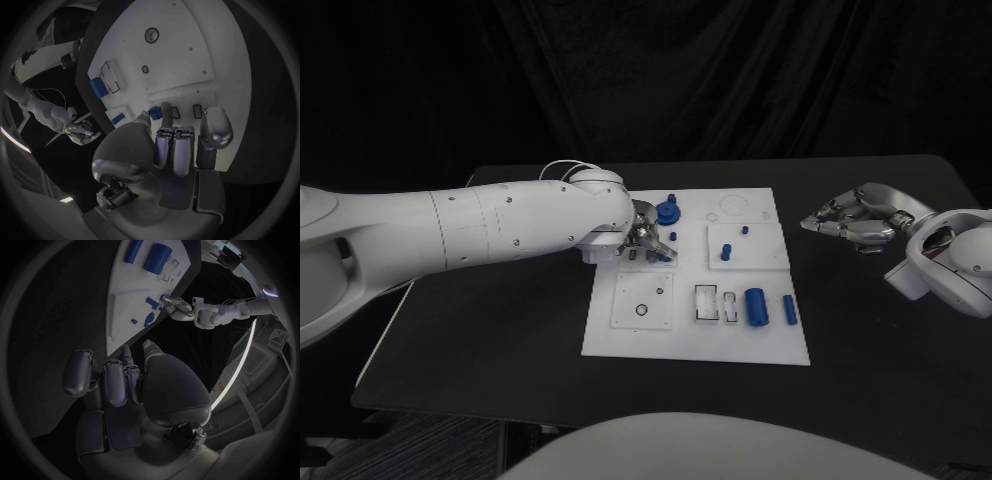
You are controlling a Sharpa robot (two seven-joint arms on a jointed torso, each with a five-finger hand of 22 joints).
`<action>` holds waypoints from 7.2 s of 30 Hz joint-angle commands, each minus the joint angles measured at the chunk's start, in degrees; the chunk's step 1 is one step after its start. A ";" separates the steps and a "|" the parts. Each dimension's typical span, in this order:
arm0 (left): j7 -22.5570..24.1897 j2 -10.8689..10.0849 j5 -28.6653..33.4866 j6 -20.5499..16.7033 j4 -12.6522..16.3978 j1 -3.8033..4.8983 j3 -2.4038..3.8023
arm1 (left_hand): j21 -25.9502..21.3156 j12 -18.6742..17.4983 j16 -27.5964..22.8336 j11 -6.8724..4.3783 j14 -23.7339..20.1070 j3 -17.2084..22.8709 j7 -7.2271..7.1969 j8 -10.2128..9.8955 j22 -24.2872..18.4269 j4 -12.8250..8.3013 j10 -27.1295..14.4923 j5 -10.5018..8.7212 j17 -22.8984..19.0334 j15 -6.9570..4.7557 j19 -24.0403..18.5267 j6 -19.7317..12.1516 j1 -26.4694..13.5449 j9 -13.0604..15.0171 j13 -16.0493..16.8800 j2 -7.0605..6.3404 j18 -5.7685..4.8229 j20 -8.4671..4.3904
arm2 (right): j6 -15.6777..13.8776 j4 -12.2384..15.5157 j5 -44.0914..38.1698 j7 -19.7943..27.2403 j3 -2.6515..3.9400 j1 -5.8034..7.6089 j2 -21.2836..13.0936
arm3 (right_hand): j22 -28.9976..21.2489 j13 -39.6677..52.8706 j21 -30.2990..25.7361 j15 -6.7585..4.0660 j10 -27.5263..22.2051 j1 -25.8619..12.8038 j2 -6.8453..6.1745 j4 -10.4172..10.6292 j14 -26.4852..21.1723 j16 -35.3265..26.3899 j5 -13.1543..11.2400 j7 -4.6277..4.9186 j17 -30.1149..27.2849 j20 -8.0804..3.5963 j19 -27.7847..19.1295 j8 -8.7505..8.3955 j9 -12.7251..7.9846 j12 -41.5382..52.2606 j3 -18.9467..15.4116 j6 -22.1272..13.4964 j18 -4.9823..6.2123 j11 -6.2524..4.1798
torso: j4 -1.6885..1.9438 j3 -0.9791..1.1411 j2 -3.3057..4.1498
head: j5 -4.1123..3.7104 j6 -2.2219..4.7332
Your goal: Assemble the parts on the task board
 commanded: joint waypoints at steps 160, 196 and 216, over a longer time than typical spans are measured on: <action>58.47 -12.79 8.51 -42.35 7.84 -7.76 -0.18 | 16.07 0.20 -0.07 2.50 5.95 15.24 2.41 -4.63 12.22 -9.43 5.96 14.21 15.09 2.35 6.27 4.29 19.21 -43.33 15.09 -7.24 -2.65 2.20 | -10.49 6.12 6.64 13.73 0.06 -1.26 -2.83 | 3.66 6.25 1.50 -0.36 0.83 3.49 -0.62 -1.40 2.99 1.53 6.89 -0.52 5.42 -0.30 0.88 -0.17 -0.41 0.62 2.41 1.46 -0.11 -0.29 | 0.10 -0.31 -0.05 | -0.33 0.00; 80.51 -11.94 33.26 -36.52 12.77 -7.74 -0.18 | 15.40 0.20 -0.07 2.62 5.95 12.65 2.46 -5.43 12.03 -5.82 5.96 17.85 15.09 2.58 5.61 4.03 19.02 -43.53 15.09 -6.95 -2.51 2.43 | 34.66 4.25 47.30 12.28 0.08 -0.76 5.01 | 7.34 8.51 6.32 0.11 2.80 1.35 0.65 -0.11 3.92 6.13 1.15 0.86 9.12 0.19 2.22 -2.93 -3.50 2.54 2.28 -10.28 -1.04 0.12 | 0.90 -0.97 0.67 | -3.88 0.39; 80.86 -10.91 51.02 -21.01 13.77 -7.76 -0.18 | 14.43 0.20 -0.07 2.96 5.95 10.97 2.85 -6.30 11.72 -4.02 5.96 17.11 15.09 2.90 4.83 2.87 20.39 -43.86 15.09 -5.90 -2.29 2.67 | 44.94 2.68 61.28 8.33 0.07 -1.34 6.43 | 6.91 8.43 4.78 -1.16 2.61 2.09 2.78 0.04 3.76 6.77 2.90 -1.08 9.55 -0.88 0.26 0.31 -4.27 2.61 1.25 -16.06 -0.60 -1.58 | 0.68 -0.81 0.40 | -4.54 2.76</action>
